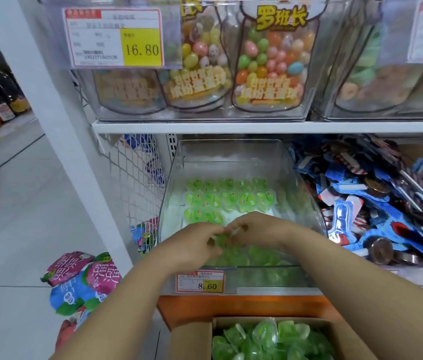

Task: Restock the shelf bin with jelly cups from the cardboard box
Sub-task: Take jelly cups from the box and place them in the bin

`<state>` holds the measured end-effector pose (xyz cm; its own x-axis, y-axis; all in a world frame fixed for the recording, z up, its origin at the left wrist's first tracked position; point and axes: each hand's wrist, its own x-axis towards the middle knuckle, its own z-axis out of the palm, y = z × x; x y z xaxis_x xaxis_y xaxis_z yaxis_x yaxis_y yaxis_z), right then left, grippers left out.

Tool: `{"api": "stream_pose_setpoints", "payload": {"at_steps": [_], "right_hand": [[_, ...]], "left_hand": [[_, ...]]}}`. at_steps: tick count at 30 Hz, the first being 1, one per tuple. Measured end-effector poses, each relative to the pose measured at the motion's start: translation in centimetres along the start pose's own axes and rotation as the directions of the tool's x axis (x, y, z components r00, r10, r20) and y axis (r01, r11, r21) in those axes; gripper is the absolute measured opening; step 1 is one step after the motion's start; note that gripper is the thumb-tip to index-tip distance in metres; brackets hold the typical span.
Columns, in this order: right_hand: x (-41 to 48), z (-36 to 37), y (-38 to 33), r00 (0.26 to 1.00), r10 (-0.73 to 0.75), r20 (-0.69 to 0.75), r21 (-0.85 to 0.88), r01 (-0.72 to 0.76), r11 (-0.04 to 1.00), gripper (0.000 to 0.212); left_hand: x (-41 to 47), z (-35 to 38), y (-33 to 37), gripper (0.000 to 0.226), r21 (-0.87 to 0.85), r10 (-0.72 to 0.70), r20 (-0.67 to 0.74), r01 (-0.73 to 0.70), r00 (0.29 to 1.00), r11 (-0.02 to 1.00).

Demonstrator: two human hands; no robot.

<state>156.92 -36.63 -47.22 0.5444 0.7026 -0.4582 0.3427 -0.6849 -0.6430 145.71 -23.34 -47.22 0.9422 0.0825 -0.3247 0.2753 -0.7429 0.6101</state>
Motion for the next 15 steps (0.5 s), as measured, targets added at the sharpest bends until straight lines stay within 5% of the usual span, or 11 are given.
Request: {"api": "stream_pose_setpoints", "payload": {"at_steps": [8, 11, 15], "right_hand": [[-0.3, -0.4, 1.0, 0.979, 0.033, -0.199, 0.442, 0.060, 0.895, 0.008], [-0.1, -1.1, 0.9, 0.934, 0.187, -0.303, 0.577, 0.024, 0.817, 0.012], [1.1, -1.2, 1.2, 0.900, 0.271, -0.342, 0.576, -0.027, 0.817, 0.016]], "left_hand": [[0.4, 0.0, 0.1, 0.058, -0.267, 0.017, -0.181, -0.066, 0.983, 0.962], [1.4, 0.0, -0.2, 0.057, -0.019, -0.001, -0.271, -0.004, 0.963, 1.000], [2.9, 0.7, -0.4, 0.063, 0.305, -0.122, -0.124, 0.155, 0.985, 0.940]]}}
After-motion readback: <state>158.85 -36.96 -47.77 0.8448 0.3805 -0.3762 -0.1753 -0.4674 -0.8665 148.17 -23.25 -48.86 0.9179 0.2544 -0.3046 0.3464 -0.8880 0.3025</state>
